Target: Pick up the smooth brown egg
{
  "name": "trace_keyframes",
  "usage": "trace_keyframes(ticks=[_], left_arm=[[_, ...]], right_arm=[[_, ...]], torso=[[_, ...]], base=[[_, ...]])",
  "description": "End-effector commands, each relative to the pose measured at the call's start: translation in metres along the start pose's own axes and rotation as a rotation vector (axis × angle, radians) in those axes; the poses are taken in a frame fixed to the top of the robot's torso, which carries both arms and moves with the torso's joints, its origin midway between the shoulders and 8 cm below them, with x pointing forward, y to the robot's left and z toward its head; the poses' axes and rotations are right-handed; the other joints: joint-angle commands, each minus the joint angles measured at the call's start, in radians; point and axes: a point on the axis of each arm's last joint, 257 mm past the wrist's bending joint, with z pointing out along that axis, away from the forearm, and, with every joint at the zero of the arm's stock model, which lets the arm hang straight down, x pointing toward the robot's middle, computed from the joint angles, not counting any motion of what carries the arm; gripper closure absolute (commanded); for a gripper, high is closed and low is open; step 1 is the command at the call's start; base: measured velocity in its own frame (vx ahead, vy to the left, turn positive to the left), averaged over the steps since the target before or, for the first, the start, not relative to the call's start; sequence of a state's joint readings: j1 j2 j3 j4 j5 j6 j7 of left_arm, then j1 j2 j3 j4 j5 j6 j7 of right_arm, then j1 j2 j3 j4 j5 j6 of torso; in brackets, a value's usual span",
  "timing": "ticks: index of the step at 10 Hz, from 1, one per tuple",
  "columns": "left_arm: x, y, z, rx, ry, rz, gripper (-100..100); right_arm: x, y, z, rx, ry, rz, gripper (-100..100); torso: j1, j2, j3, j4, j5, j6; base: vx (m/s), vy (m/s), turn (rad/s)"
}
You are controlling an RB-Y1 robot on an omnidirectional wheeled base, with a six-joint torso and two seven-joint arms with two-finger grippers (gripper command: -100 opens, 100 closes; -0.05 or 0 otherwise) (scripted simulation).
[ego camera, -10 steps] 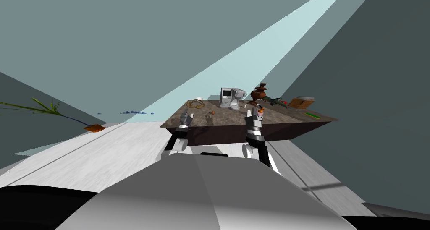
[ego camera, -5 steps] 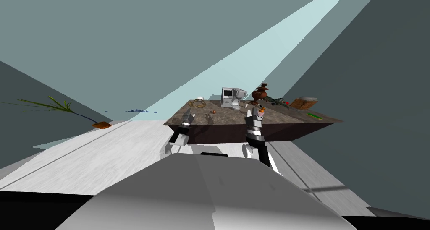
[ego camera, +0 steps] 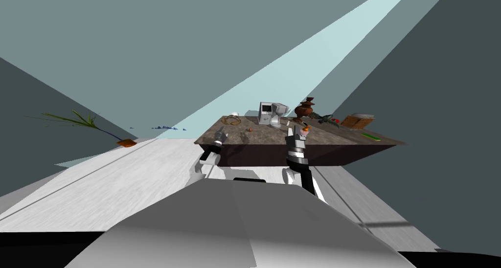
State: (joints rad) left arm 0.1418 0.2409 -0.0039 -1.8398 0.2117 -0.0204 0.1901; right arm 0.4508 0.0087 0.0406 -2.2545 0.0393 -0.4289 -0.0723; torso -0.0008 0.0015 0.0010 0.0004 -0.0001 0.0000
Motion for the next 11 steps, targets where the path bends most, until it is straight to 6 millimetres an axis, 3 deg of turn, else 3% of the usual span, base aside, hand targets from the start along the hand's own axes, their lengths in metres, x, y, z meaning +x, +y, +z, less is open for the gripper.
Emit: trace_keyframes(ticks=[1, 11], left_arm=[[-0.007, 0.014, 0.013, -0.05, -0.01, -0.028, -100], [-0.038, 0.071, 0.067, -0.268, -0.09, -0.179, -100]], right_arm=[[0.0, 0.0, 0.0, 0.0, 0.0, 0.0, 0], [0.0, 0.0, 0.0, 0.0, 0.0, 0.0, 0]], torso=[[0.0, 0.0, 0.0, 0.0, 0.0, 0.0], [-0.002, -0.001, -0.001, 0.0, 0.0, 0.0]], base=[[-0.03, -0.014, 0.082], [-0.021, -0.029, 0.053]])
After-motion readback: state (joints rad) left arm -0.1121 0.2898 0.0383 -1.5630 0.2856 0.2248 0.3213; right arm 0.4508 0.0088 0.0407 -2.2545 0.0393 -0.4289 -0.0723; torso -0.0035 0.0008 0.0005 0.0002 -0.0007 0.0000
